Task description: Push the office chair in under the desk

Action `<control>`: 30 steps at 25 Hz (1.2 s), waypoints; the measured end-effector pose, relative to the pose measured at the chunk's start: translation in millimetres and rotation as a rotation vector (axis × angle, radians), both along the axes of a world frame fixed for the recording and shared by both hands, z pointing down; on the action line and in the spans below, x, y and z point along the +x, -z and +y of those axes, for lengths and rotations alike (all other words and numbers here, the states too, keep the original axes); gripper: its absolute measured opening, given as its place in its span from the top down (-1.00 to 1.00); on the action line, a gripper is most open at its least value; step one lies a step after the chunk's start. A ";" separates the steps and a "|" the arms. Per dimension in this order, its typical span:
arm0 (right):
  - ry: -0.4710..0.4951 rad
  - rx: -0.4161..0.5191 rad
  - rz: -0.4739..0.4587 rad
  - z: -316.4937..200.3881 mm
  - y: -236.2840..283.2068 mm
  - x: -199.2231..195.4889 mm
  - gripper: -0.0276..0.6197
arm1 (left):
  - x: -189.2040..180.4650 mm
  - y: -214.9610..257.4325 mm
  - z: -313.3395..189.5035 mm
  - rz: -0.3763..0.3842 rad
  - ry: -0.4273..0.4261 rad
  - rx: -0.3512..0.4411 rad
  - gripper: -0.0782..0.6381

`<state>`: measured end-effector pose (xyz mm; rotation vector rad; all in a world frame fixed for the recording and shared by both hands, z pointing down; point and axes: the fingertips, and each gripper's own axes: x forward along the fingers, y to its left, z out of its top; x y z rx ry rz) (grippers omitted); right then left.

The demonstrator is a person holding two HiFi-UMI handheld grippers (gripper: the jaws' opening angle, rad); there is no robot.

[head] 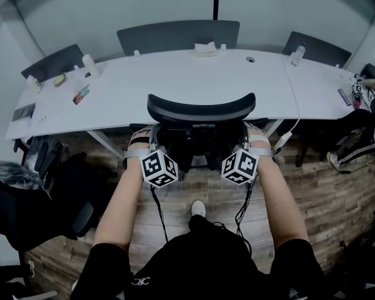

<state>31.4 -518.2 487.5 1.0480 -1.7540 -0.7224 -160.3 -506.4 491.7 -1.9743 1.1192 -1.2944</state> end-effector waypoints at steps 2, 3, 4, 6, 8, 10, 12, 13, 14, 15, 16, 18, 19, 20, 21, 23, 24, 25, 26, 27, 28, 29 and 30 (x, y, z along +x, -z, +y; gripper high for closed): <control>-0.004 -0.004 0.003 -7.3 0.1 1.5 0.24 | 1.2 0.0 -6.9 0.003 0.001 0.003 0.28; -0.005 -0.006 0.004 -10.8 0.1 2.0 0.24 | 1.7 0.2 -10.2 0.005 0.003 0.005 0.29; -0.007 -0.009 0.004 -13.8 0.1 2.4 0.24 | 2.1 0.3 -13.1 0.007 0.004 0.007 0.28; -0.011 -0.012 0.004 -19.2 -0.1 3.4 0.24 | 3.3 0.2 -18.4 0.012 0.008 0.007 0.28; -0.023 -0.016 0.008 -25.3 -0.3 5.2 0.24 | 5.1 0.1 -24.7 0.017 0.008 0.011 0.28; -0.033 -0.018 0.015 -32.3 0.0 6.1 0.24 | 5.9 0.5 -31.5 0.020 0.005 0.016 0.29; -0.038 -0.018 0.020 -39.6 0.1 6.0 0.24 | 5.8 0.7 -38.5 0.023 0.001 0.017 0.28; -0.039 -0.019 0.020 -43.4 0.1 6.1 0.24 | 6.0 0.8 -42.2 0.023 0.001 0.016 0.28; -0.040 -0.020 0.020 -47.0 0.0 6.4 0.23 | 6.4 1.0 -45.8 0.023 0.001 0.014 0.29; -0.041 -0.022 0.020 -50.4 0.0 6.9 0.24 | 6.9 1.1 -49.3 0.024 0.002 0.011 0.29; -0.042 -0.023 0.020 -53.5 -0.1 7.5 0.24 | 7.6 1.1 -52.5 0.024 0.002 0.009 0.29; -0.045 -0.021 0.021 -59.8 -0.1 8.6 0.24 | 8.7 1.1 -59.0 0.026 0.001 0.011 0.29; -0.047 -0.021 0.022 -63.2 -0.1 9.1 0.24 | 9.1 1.0 -62.4 0.028 0.000 0.012 0.29; -0.048 -0.022 0.023 -66.3 -0.1 9.6 0.24 | 9.6 1.0 -65.5 0.029 -0.001 0.012 0.29; -0.049 -0.025 0.024 -68.6 -0.1 10.0 0.23 | 10.3 0.9 -67.9 0.028 -0.001 0.010 0.29; -0.044 -0.026 0.026 -69.9 0.0 10.5 0.23 | 11.2 1.1 -69.3 0.021 -0.004 0.005 0.29; -0.040 -0.021 0.026 -70.1 0.1 10.4 0.23 | 11.2 1.4 -69.3 0.017 -0.008 0.008 0.29; -0.038 -0.017 0.025 -70.6 0.5 10.2 0.23 | 11.0 1.8 -69.4 0.016 -0.011 0.013 0.29; -0.037 -0.017 0.023 -71.0 0.9 10.0 0.23 | 10.7 2.0 -69.6 0.016 -0.013 0.014 0.29; -0.036 -0.019 0.022 -71.0 1.2 9.7 0.23 | 10.4 1.9 -69.7 0.017 -0.013 0.012 0.29; -0.034 -0.020 0.021 -70.6 1.3 9.5 0.23 | 10.2 1.7 -69.5 0.018 -0.011 0.009 0.29; -0.032 -0.020 0.021 -69.9 1.2 9.5 0.23 | 10.3 1.5 -69.0 0.020 -0.009 0.008 0.29; -0.030 -0.018 0.021 -69.2 1.0 9.7 0.23 | 10.6 1.4 -68.5 0.029 -0.007 0.009 0.29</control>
